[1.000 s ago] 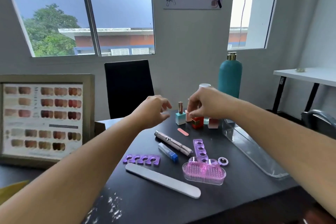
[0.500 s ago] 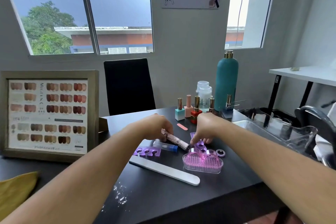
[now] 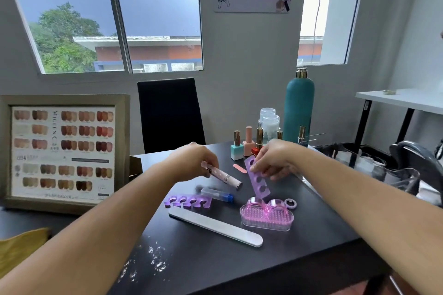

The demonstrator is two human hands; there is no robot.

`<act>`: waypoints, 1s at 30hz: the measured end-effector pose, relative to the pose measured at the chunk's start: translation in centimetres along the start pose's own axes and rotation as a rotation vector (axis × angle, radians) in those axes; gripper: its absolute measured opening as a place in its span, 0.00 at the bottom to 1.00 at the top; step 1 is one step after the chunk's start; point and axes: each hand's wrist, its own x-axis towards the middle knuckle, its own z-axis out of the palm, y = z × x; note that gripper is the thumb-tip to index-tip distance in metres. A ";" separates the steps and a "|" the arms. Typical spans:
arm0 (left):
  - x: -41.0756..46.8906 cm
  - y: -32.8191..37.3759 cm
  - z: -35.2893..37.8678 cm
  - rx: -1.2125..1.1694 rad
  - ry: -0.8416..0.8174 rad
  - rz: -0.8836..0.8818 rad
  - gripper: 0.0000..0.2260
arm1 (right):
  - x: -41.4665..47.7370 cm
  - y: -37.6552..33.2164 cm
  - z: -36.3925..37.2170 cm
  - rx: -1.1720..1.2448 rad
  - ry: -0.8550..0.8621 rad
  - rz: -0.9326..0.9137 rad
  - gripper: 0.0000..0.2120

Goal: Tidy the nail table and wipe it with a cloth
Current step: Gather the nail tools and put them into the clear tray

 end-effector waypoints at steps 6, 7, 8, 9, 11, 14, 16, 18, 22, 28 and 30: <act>1.6 2.7 -3.2 -0.077 0.103 0.054 0.10 | -1.9 -0.2 -6.5 0.141 0.140 -0.129 0.06; 2.2 3.7 -3.6 -0.093 0.121 0.078 0.10 | -2.4 0.1 -7.8 0.145 0.158 -0.148 0.06; 2.9 4.9 -3.9 -0.108 0.137 0.101 0.10 | -2.9 0.6 -9.2 0.140 0.178 -0.161 0.06; 3.6 6.1 -4.1 -0.118 0.147 0.123 0.10 | -3.4 1.2 -10.5 0.123 0.198 -0.167 0.05; 5.2 8.8 -4.1 -0.127 0.151 0.172 0.10 | -4.3 2.8 -12.8 0.072 0.243 -0.151 0.05; 7.4 12.4 -3.5 -0.128 0.137 0.253 0.11 | -4.9 5.3 -15.0 0.007 0.273 -0.105 0.05; 8.9 14.6 -2.8 -0.120 0.129 0.310 0.12 | -4.8 6.9 -15.7 -0.050 0.282 -0.081 0.05; 10.1 16.3 -2.1 -0.131 0.107 0.349 0.12 | -4.2 8.2 -15.8 -0.102 0.277 -0.062 0.05; 11.8 18.3 -0.5 -0.111 0.056 0.413 0.12 | -2.8 10.2 -15.2 -0.212 0.202 -0.020 0.06; 13.3 19.3 0.7 -0.067 -0.171 0.465 0.14 | -1.8 11.6 -14.4 -0.340 0.137 0.024 0.07; 13.6 19.6 1.1 -0.060 -0.251 0.470 0.14 | -1.7 11.7 -14.3 -0.367 0.151 0.021 0.08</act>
